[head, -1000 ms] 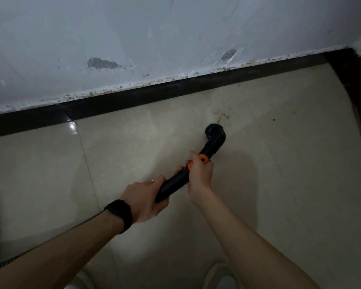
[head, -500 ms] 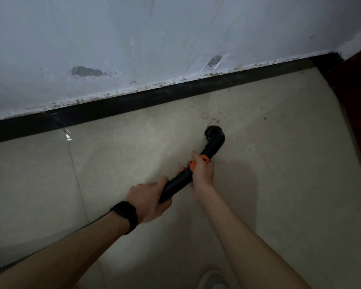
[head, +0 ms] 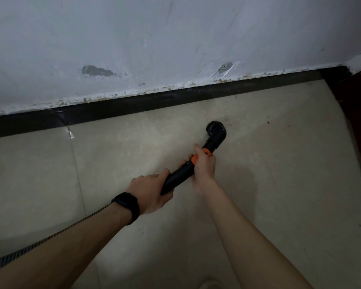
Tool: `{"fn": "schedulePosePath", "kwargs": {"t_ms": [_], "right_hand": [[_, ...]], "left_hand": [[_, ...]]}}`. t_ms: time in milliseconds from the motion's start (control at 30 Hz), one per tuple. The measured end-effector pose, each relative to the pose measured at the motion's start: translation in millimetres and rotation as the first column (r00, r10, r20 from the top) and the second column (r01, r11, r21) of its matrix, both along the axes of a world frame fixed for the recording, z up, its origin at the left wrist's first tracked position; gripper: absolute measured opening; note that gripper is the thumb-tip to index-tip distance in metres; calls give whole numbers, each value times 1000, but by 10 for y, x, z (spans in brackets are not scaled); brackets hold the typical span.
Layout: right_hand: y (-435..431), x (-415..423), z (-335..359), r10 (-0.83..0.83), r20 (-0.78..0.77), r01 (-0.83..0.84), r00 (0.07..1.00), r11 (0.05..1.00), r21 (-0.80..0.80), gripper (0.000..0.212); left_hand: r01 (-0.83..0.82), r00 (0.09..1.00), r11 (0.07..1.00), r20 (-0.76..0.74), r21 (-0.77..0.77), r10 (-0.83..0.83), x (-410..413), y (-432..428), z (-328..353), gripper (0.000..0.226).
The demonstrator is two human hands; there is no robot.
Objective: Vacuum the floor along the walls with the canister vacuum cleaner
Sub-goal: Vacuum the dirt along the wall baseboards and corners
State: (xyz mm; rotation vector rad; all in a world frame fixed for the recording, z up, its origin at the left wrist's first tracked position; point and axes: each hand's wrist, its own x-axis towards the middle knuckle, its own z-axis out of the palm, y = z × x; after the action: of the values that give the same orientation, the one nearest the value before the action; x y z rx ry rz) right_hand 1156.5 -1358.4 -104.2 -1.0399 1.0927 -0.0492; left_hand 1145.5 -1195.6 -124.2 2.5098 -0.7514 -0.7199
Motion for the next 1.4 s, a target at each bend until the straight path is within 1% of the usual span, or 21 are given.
{"fn": "schedulePosePath", "kwargs": {"t_ms": [133,200,300,433,600,800,1000,1100,1200,1267,1333,1400], "right_hand": [[-12,109,-9,18,-5,-18,1000,1000,-12,44],[-11,155,-25,29,0,-29,1000,999,-18,40],[2,230,-46,36,-12,-37,999,999,-28,40],[2,357,-53,52,0,-52,999,998,-21,33],[5,554,-67,95,1,-95,995,994,-49,30],[97,714,-100,159,13,-158,987,985,-70,30],[432,722,-154,184,15,-183,983,982,-39,32],[599,654,-152,209,22,-209,978,978,9,33],[743,572,-160,261,43,-263,964,963,65,39],[796,487,-168,265,55,-270,963,958,94,50],[805,370,-165,235,56,-240,970,963,119,57],[759,232,-134,193,16,-193,981,971,140,52]], "left_hand": [[-19,1000,1000,0,-5,19,76,-16,-10,25],[-30,1000,1000,2,-5,30,101,-18,-18,24],[-60,998,998,4,-9,60,130,-13,-23,24],[-91,996,996,22,-11,91,198,-4,-32,26],[-137,989,990,55,-17,137,333,-36,-40,26],[-196,980,980,35,-39,197,394,35,-47,26],[-235,971,972,37,-25,236,377,382,-20,24],[-262,964,965,49,-9,263,292,567,-14,23],[-285,957,958,54,-4,285,194,721,-5,24],[-268,962,963,50,5,268,131,783,7,25],[-232,972,972,47,32,230,69,816,21,25],[-170,985,984,34,51,169,29,821,34,24]]}}
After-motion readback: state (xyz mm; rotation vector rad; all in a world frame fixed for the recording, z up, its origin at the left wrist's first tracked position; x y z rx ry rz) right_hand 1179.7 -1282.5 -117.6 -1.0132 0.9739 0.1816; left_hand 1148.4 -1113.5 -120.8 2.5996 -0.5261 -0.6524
